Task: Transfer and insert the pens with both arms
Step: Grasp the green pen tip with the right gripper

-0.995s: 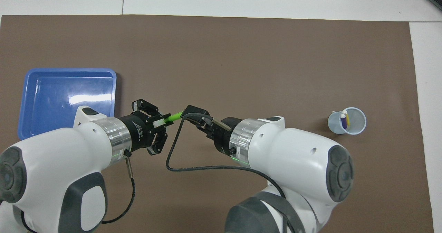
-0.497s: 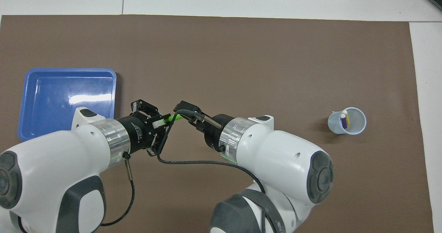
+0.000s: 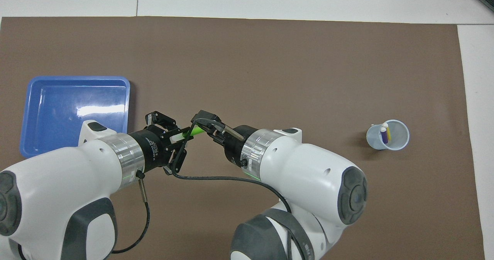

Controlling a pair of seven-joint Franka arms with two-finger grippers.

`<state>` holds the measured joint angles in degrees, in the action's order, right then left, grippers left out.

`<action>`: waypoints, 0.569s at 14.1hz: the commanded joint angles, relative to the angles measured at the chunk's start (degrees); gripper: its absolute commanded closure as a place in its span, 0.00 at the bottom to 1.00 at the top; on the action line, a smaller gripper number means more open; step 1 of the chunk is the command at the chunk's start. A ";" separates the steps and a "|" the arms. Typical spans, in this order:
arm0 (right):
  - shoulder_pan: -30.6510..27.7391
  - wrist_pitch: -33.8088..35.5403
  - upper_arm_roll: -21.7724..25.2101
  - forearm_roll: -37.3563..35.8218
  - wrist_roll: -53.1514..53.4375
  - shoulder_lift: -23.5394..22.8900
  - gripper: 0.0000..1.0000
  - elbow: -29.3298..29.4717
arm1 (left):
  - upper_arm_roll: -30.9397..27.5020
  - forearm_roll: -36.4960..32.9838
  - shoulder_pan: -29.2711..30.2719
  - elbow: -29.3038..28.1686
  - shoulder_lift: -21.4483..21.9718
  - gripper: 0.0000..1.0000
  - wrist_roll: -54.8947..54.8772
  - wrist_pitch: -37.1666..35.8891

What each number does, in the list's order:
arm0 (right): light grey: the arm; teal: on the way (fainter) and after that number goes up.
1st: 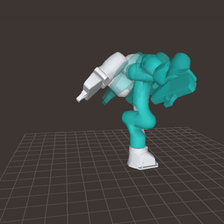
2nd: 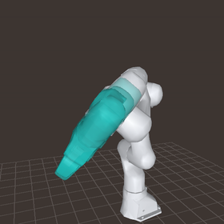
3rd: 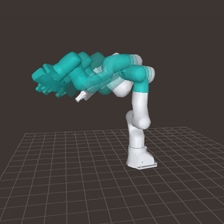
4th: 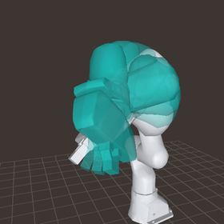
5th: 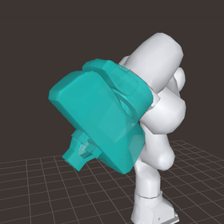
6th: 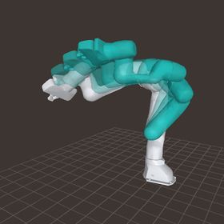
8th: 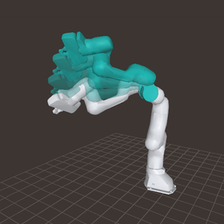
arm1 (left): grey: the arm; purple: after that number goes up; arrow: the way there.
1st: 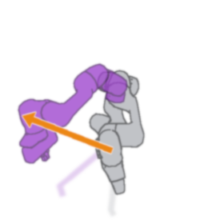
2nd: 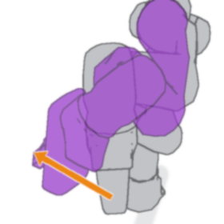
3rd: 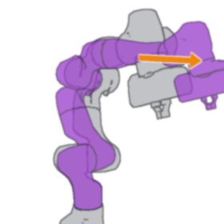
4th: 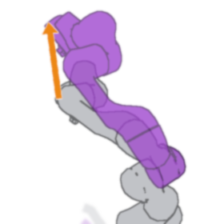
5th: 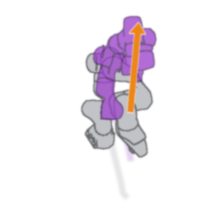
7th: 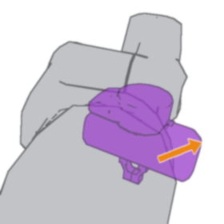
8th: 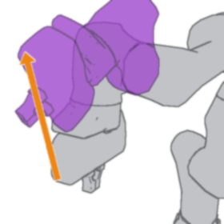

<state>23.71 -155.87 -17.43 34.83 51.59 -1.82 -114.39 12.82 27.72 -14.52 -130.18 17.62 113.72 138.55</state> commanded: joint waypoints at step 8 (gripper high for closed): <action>-0.77 -0.84 -0.15 1.38 2.90 -0.02 1.00 0.66 | -0.78 0.85 -0.95 -1.92 2.51 1.00 0.62 0.06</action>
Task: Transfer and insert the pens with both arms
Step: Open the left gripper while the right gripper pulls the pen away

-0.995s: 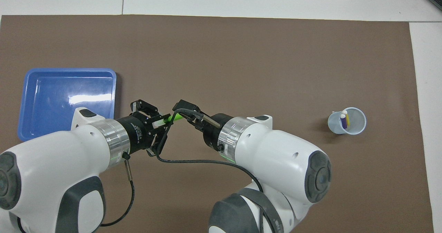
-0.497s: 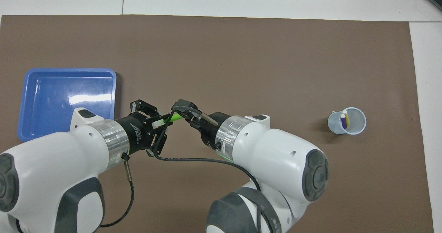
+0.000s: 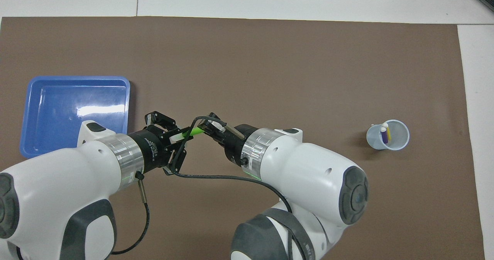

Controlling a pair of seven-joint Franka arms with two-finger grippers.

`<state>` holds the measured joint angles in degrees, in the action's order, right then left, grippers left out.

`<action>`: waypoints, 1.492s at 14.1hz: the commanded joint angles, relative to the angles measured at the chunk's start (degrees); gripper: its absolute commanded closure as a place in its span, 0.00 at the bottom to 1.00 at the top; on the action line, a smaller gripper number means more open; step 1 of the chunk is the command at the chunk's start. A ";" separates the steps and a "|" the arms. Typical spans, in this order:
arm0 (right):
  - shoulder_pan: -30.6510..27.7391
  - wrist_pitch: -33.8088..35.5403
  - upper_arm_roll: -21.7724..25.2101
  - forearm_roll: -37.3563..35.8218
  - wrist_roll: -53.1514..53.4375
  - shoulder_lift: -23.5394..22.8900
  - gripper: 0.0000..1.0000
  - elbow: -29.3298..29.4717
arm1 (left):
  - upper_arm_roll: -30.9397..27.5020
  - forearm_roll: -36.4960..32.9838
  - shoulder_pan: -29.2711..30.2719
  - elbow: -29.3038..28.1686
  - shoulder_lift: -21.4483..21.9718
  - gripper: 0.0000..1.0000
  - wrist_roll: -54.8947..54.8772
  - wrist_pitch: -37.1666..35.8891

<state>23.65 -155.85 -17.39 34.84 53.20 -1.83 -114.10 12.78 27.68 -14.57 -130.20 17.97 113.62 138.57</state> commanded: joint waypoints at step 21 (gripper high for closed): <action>-16.79 26.98 0.42 -11.18 -40.01 3.94 1.00 -3.15 | -2.59 0.80 11.74 -4.27 6.63 0.19 -52.82 -20.32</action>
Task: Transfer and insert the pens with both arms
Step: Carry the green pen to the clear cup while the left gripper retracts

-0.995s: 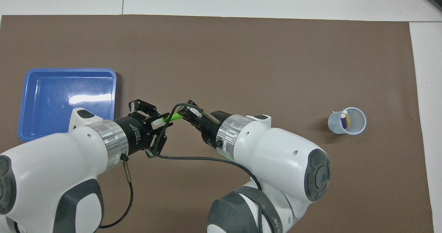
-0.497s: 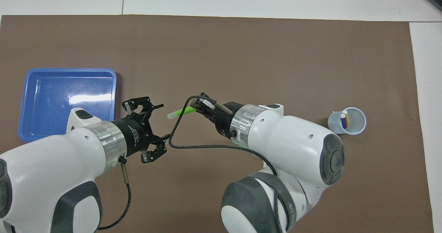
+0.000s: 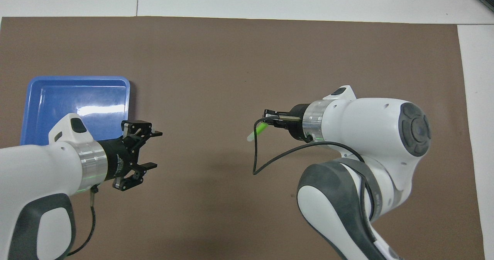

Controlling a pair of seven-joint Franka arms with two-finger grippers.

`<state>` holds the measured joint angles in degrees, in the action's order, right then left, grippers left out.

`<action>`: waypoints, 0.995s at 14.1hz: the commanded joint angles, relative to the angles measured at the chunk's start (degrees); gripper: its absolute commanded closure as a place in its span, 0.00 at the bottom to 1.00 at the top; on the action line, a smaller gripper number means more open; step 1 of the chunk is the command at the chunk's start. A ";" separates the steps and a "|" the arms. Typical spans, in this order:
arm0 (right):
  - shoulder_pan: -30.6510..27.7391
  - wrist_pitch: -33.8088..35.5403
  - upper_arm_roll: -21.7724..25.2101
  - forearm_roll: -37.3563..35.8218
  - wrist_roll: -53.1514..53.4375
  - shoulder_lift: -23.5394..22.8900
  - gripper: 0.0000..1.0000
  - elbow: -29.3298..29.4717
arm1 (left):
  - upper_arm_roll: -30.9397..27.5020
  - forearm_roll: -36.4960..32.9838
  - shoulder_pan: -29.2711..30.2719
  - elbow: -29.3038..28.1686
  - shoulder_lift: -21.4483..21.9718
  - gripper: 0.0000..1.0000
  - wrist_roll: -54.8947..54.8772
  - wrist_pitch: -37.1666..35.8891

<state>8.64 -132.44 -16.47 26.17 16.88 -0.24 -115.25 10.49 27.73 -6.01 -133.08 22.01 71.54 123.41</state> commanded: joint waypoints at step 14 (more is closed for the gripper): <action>-16.98 21.26 -0.40 -34.25 -45.07 3.75 1.00 0.20 | -0.73 -18.21 24.82 2.20 2.35 0.18 -81.98 -16.63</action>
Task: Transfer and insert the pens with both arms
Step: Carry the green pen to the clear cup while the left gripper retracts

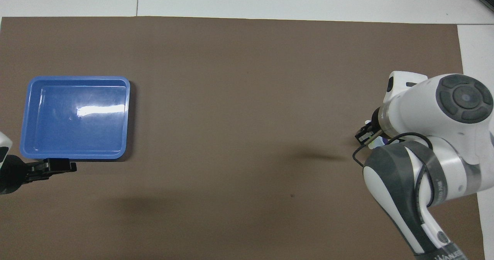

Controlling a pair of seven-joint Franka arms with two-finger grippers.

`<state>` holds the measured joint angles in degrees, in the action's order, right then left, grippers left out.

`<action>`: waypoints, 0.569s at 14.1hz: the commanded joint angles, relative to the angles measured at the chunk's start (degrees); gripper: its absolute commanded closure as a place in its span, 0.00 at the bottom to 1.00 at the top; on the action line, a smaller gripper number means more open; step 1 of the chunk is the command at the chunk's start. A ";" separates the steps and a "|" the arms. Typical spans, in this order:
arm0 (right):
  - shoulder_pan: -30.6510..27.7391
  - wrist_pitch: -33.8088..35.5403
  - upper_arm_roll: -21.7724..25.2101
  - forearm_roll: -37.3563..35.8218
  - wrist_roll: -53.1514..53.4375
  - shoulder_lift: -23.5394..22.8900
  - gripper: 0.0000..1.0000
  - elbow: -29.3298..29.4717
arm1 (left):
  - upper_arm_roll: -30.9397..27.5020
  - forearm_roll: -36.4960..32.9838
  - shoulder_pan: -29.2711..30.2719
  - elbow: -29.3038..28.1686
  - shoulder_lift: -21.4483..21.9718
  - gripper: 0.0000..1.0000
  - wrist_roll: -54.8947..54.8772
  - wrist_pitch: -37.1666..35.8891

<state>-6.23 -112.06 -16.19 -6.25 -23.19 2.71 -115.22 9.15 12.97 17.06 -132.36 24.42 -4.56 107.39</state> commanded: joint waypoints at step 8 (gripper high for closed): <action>-6.15 -5.61 -0.77 -2.19 -13.72 0.02 1.00 -1.93 | 1.22 -7.25 0.79 5.00 -1.84 0.00 -8.54 -0.95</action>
<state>-10.03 -114.85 -16.19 -7.11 -34.10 2.66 -115.52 10.19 7.09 18.25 -129.17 23.67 -13.23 107.40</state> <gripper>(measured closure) 0.819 0.000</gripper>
